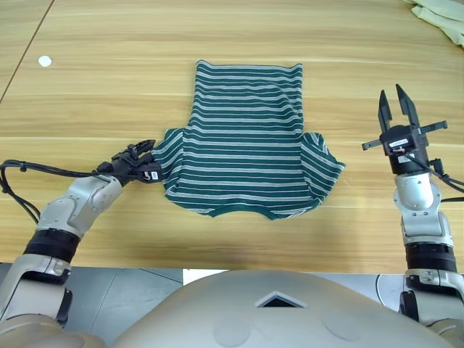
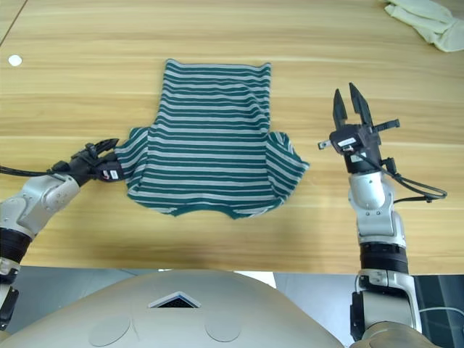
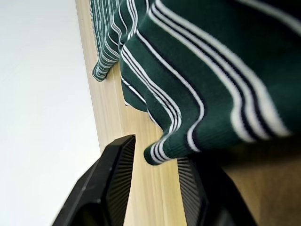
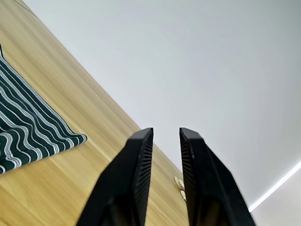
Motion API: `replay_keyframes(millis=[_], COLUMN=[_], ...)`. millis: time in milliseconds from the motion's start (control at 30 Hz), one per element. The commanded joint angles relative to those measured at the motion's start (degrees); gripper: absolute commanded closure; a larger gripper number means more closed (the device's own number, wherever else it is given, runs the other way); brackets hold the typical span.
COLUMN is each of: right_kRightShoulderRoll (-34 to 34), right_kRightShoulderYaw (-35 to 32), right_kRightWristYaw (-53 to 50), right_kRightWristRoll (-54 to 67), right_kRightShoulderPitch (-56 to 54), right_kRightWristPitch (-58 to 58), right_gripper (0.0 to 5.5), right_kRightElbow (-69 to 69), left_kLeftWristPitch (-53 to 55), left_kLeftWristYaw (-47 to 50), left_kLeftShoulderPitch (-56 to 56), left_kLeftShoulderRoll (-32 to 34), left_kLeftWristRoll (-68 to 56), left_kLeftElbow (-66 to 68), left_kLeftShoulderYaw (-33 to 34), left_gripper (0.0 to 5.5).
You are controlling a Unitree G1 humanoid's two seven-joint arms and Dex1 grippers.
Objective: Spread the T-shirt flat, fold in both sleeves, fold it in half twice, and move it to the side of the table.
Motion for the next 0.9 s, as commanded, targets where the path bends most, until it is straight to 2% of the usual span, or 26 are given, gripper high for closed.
replay_keyframes(millis=[33, 400, 733, 900], right_kRightShoulderRoll=[-0.2, -0.1, -0.3, -0.2], right_kRightShoulderYaw=[-0.5, -1.0, -0.6, -0.4], right_kRightWristYaw=[0.2, 0.5, 0.8, 0.7], right_kRightWristRoll=[0.6, 1.3, 1.5, 1.4], right_kRightShoulderPitch=[0.2, 0.8, 0.5, 0.5], right_kRightWristPitch=[-0.2, -0.2, -0.4, -0.5], right_gripper=[4.45, 4.45, 4.45, 4.45], right_kRightElbow=[0.0, -0.4, 0.3, 0.5], left_kLeftWristPitch=[0.6, 2.0, 2.5, -2.0], left_kLeftWristYaw=[-2.6, -3.4, 1.5, 1.0], left_kLeftShoulderPitch=[3.7, 5.0, 4.6, 5.2], left_kLeftShoulderRoll=[0.5, 1.9, -1.8, -3.4], left_kLeftWristRoll=[2.2, 0.1, -3.1, -8.0], left_kLeftElbow=[1.0, 0.2, -2.8, -7.0], left_kLeftShoulderYaw=[-3.5, -3.2, -1.1, -0.3], left_gripper=[4.10, 5.46, 5.48, 5.48])
